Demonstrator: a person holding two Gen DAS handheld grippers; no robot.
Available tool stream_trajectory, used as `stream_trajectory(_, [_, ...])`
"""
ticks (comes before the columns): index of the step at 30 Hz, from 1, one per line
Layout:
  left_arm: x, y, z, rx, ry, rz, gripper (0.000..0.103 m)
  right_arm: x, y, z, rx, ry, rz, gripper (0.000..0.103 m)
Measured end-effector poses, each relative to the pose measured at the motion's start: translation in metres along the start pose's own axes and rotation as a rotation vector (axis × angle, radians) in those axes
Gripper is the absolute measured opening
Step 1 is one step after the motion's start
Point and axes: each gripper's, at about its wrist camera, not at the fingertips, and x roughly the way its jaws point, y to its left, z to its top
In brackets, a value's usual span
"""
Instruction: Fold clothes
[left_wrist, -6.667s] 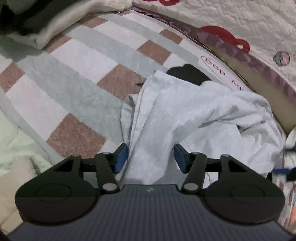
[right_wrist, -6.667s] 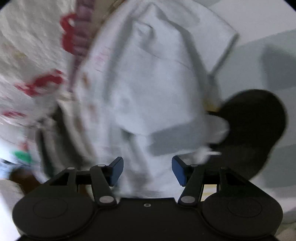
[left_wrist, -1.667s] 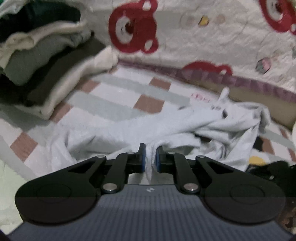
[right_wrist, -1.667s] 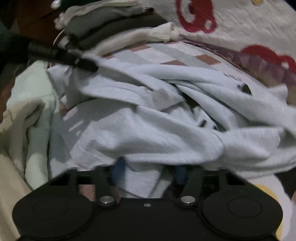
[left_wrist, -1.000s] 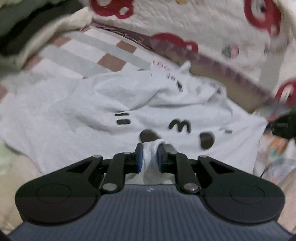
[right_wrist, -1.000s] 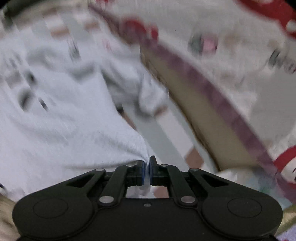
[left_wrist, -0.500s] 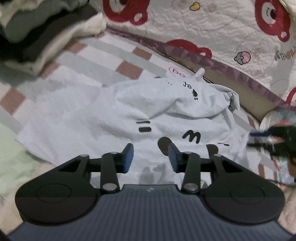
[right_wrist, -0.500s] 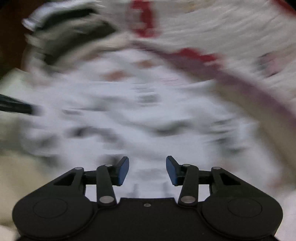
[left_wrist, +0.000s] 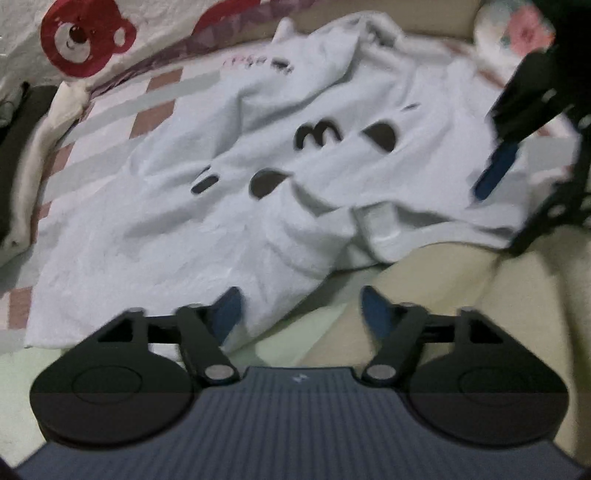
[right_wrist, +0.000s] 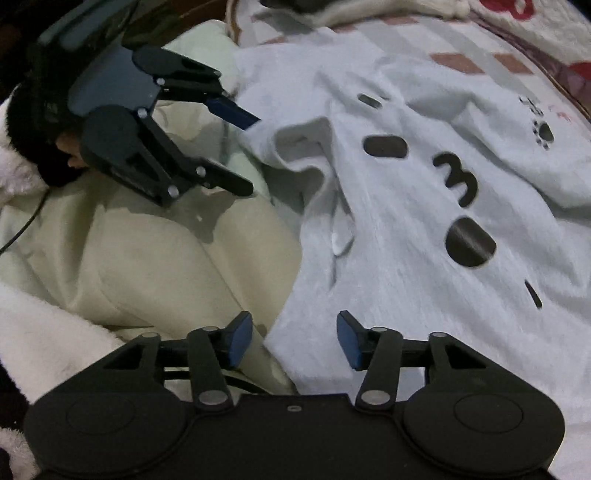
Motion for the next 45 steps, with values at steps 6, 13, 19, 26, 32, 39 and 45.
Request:
stream_trajectory(6, [0.024,0.018,0.005,-0.027,-0.003,0.184,0.019,0.0,0.003,0.002,-0.011,-0.004,-0.014,0.057])
stream_trajectory(13, [-0.025,0.043,0.012,-0.164,-0.252,0.23,0.004,0.01,0.005,-0.001,-0.003,0.033,-0.043,0.057])
stream_trajectory(19, [-0.04,0.063,0.005,-0.264,-0.306,0.218,0.004,0.014,0.015,-0.004,-0.059,0.051,-0.126,0.06])
stream_trajectory(26, [-0.034,0.058,0.006,-0.254,-0.305,0.217,0.004,0.016,0.021,-0.002,-0.139,0.0,-0.21,0.058])
stream_trajectory(32, [-0.032,0.058,0.005,-0.257,-0.304,0.231,0.005,0.035,-0.014,0.007,0.071,-0.006,-0.092,0.065])
stream_trajectory(39, [-0.03,0.061,0.005,-0.266,-0.302,0.246,0.006,0.023,-0.025,0.011,0.132,-0.062,-0.022,0.008])
stream_trajectory(45, [-0.031,0.051,0.001,-0.211,-0.297,0.317,0.006,-0.042,-0.035,0.015,0.204,-0.258,-0.112,0.008])
